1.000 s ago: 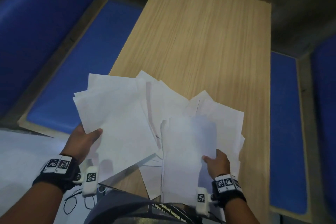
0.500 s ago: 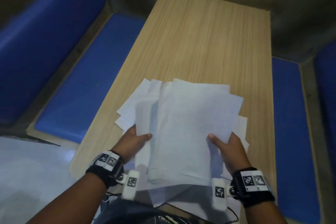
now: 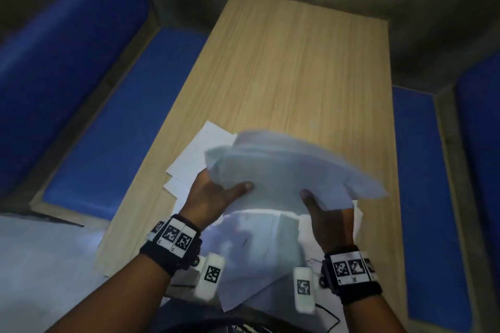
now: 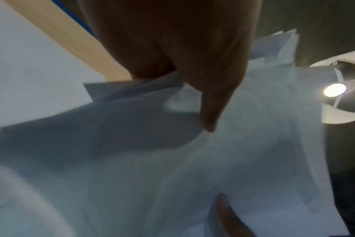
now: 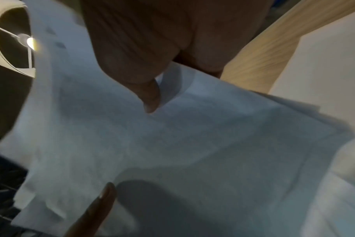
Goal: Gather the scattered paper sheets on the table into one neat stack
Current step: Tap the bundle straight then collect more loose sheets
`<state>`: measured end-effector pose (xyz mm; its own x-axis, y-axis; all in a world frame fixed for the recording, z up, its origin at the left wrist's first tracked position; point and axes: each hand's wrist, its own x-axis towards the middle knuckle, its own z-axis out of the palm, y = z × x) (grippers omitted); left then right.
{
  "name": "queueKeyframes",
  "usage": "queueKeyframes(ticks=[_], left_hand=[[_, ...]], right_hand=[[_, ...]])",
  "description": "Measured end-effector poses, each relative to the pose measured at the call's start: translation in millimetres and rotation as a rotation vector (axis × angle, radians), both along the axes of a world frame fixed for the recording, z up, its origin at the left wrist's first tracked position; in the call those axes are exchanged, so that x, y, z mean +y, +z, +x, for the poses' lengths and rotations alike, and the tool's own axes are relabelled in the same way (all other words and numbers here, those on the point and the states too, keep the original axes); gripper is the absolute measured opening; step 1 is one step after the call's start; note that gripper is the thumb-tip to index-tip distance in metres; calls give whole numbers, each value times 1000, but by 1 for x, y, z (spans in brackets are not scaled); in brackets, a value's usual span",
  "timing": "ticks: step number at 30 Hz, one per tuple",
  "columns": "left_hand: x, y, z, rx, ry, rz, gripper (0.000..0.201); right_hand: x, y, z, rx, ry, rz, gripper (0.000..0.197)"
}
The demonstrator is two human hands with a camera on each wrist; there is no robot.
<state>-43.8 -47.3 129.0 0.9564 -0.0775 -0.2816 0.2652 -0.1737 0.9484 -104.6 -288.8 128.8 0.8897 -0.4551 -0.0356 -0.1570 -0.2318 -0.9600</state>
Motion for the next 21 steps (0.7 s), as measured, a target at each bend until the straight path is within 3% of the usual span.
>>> queueKeyframes(ticks=[7, 9, 14, 18, 21], left_hand=[[0, -37, -8, 30, -163, 126, 43], [-3, -33, -10, 67, -139, 135, 37], [-3, -14, -20, 70, -68, 19, 40], [5, -45, -30, 104, -98, 69, 29], [3, -47, -39, 110, -103, 97, 35]], right_hand=[[8, -50, 1, 174, 91, 2, 34], [12, -48, 3, 210, 52, 45, 34], [11, -25, -4, 85, 88, -33, 35], [12, -64, -13, 252, 78, 40, 30], [16, -83, -21, 315, 37, 39, 25]])
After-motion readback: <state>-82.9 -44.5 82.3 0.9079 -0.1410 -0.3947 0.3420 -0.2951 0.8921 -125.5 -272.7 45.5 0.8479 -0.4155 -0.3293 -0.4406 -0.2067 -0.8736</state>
